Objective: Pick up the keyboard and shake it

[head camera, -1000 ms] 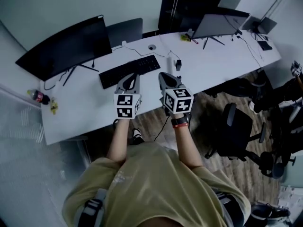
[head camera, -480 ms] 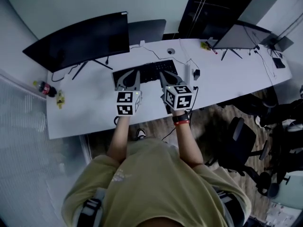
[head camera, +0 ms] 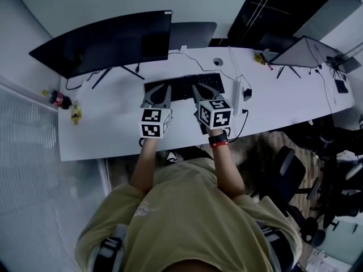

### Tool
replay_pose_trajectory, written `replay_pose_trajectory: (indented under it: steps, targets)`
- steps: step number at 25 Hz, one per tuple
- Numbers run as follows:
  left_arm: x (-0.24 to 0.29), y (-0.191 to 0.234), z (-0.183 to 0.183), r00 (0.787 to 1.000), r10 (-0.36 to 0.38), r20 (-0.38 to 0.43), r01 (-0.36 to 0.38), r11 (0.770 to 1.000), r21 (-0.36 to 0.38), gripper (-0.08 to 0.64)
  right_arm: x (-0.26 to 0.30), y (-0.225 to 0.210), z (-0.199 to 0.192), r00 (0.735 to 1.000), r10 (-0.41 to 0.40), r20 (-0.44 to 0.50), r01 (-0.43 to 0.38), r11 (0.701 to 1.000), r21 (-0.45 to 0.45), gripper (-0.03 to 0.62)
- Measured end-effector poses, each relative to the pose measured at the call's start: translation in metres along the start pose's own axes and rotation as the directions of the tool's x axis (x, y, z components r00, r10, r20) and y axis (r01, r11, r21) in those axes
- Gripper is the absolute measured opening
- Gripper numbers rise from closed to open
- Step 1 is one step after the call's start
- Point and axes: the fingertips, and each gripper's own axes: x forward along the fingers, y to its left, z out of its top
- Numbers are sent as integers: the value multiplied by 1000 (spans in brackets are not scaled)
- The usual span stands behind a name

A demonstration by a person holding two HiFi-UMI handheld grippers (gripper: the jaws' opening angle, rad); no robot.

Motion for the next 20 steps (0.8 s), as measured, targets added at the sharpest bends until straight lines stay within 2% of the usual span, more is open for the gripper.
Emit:
replay_pose_trajectory:
  steps: [9,15,20]
  targets:
    - [25,37,-23,992,94,-82,-96,995,-19,29,43,-19,-5,996,68,-56,-69,998,-12,29]
    - [39,62,-36,977,166,-134,-168,986,-4,29,64,-52,-15,994,65,-92,-65,998,6,31]
    - [51,74,-58,962,183,-203,-190,982,-20,31,75,-87,-28,992,40,-121,-39,999,16,31]
